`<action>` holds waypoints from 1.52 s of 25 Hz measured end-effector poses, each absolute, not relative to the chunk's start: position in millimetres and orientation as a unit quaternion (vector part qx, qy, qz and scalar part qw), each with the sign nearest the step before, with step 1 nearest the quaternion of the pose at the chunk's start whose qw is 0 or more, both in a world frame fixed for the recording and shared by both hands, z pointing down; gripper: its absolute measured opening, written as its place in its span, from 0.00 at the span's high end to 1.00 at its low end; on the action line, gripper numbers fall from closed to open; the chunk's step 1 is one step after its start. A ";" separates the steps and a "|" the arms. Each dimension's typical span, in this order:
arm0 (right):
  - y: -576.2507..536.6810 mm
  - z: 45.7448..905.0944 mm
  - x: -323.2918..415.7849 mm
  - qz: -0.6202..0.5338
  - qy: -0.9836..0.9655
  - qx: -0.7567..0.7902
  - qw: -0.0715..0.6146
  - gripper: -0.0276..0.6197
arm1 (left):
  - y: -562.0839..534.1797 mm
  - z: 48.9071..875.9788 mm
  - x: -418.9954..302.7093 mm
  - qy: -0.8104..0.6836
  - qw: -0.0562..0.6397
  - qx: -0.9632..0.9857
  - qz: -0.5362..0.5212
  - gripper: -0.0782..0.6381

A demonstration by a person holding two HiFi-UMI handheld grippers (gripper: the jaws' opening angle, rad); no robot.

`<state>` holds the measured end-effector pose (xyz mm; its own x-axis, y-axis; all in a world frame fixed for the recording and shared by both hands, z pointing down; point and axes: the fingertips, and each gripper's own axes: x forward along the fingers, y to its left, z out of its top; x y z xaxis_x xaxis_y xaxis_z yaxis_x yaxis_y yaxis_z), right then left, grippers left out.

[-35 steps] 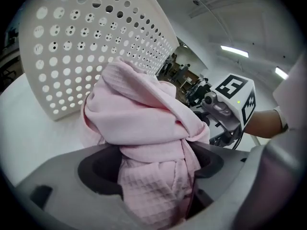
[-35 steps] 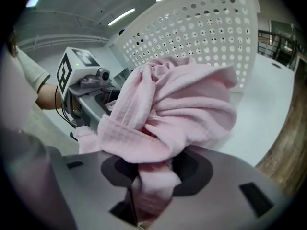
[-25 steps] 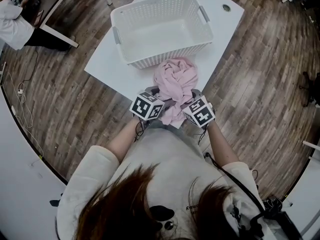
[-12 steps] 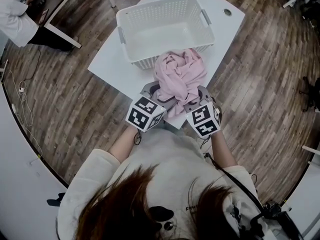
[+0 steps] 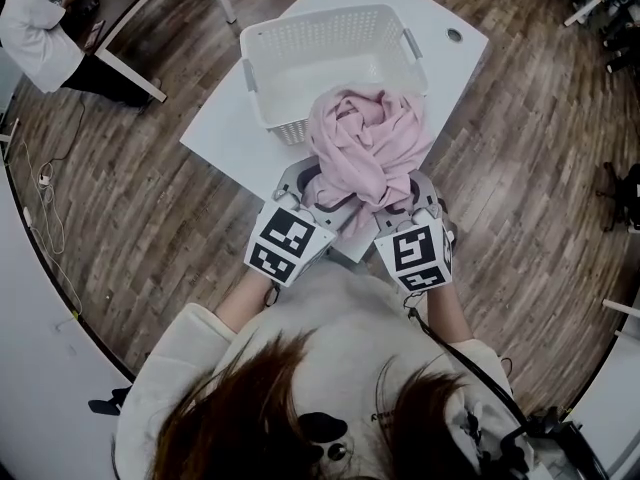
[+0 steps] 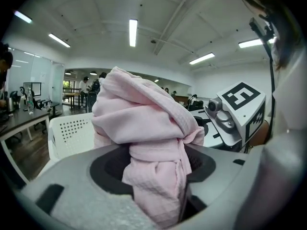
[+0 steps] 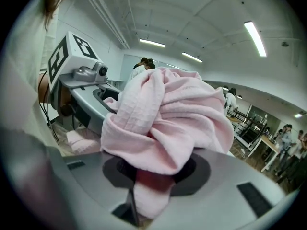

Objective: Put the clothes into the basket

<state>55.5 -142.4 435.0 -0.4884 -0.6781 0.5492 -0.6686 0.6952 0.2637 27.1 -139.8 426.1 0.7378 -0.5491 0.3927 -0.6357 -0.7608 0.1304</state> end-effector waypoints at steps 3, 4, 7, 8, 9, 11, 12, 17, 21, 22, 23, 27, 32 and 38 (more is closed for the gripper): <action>-151.1 410.2 56.3 -0.029 -0.864 0.400 0.305 0.73 | -146.1 401.4 27.9 -0.329 0.097 0.926 0.158 0.50; -154.7 402.7 56.3 -0.035 -0.865 0.403 0.298 0.73 | -149.5 393.4 28.1 -0.333 0.088 0.926 0.153 0.50; -165.9 386.8 54.0 -0.050 -0.869 0.405 0.280 0.73 | -160.5 376.3 26.9 -0.341 0.068 0.927 0.139 0.50; -169.8 382.3 52.5 -0.055 -0.870 0.405 0.275 0.73 | -164.4 371.8 26.0 -0.344 0.063 0.927 0.135 0.50; -174.1 377.3 51.0 -0.061 -0.871 0.406 0.271 0.73 | -168.5 366.8 24.7 -0.346 0.057 0.927 0.132 0.50; -183.4 364.7 47.6 -0.077 -0.871 0.408 0.263 0.73 | -177.2 354.2 21.3 -0.352 0.042 0.927 0.125 0.50; -188.5 357.3 45.9 -0.085 -0.871 0.409 0.258 0.73 | -181.9 346.8 19.6 -0.355 0.032 0.926 0.122 0.50; -216.8 320.1 34.5 -0.129 -0.872 0.409 0.236 0.73 | -208.5 309.7 8.8 -0.371 -0.011 0.923 0.105 0.50; -236.0 299.2 27.4 -0.155 -0.872 0.407 0.222 0.73 | -226.7 289.0 2.0 -0.380 -0.038 0.919 0.097 0.50; -240.8 295.1 26.7 -0.159 -0.872 0.408 0.219 0.73 | -231.3 285.0 1.4 -0.381 -0.043 0.919 0.096 0.50; -245.5 291.4 26.2 -0.164 -0.871 0.409 0.217 0.73 | -236.0 281.3 0.9 -0.381 -0.048 0.918 0.094 0.50; -264.9 277.9 22.0 -0.184 -0.868 0.412 0.206 0.72 | -254.8 267.9 -3.5 -0.389 -0.069 0.915 0.088 0.50; -297.7 288.7 11.9 -0.182 -0.870 0.409 0.207 0.72 | -286.3 277.3 -14.2 -0.401 -0.079 0.908 0.092 0.50; -335.1 340.6 1.9 -0.139 -0.873 0.391 0.255 0.72 | -324.5 330.7 -26.7 -0.416 -0.020 0.900 0.127 0.50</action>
<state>1.9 -335.1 340.6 -0.5644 -0.7540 0.3360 -0.6127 0.6554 0.4416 -26.7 -324.5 330.7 0.6210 -0.7544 0.2127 -0.7441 -0.6527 -0.1424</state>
